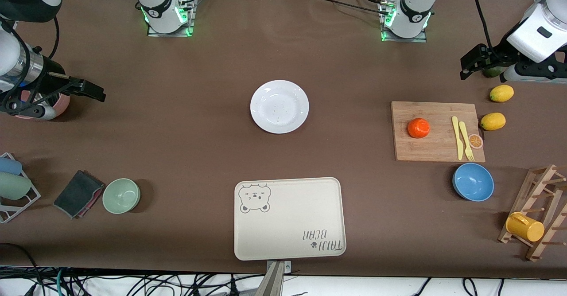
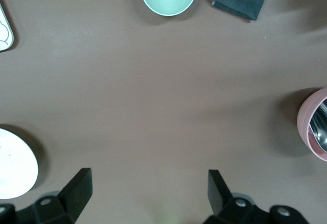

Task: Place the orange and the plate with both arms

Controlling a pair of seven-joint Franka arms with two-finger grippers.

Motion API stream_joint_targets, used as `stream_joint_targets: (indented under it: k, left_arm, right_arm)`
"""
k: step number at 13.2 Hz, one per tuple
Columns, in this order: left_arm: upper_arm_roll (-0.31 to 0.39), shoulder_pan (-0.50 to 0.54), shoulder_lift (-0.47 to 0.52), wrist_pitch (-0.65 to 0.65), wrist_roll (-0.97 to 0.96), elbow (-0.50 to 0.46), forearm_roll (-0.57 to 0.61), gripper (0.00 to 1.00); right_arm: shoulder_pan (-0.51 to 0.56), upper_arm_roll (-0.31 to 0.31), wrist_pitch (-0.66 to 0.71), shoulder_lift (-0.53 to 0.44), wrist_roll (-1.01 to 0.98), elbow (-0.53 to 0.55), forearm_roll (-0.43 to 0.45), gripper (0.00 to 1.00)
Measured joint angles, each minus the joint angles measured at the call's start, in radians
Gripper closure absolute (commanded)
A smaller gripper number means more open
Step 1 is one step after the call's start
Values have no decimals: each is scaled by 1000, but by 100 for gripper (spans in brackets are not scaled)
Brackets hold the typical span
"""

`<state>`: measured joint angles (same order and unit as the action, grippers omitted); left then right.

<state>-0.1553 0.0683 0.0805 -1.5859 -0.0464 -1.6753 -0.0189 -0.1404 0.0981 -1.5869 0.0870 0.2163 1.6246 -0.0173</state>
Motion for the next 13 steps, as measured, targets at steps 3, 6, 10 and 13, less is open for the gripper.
stream_joint_targets:
  k: [3,6,10,13]
  left_arm:
    - [0,0,0,0,0,0,0,0]
    - [0,0,0,0,0,0,0,0]
    - [0,0,-1,22,2,0,0,0]
    - [-14,-1,-1,56,5,0,0,0]
  right_arm:
    - [0,0,0,0,0,0,0,0]
    - [0,-1,0,0,0,0,0,0]
    - [0,-1,0,0,0,0,0,0]
    - [0,-1,0,0,0,0,0,0]
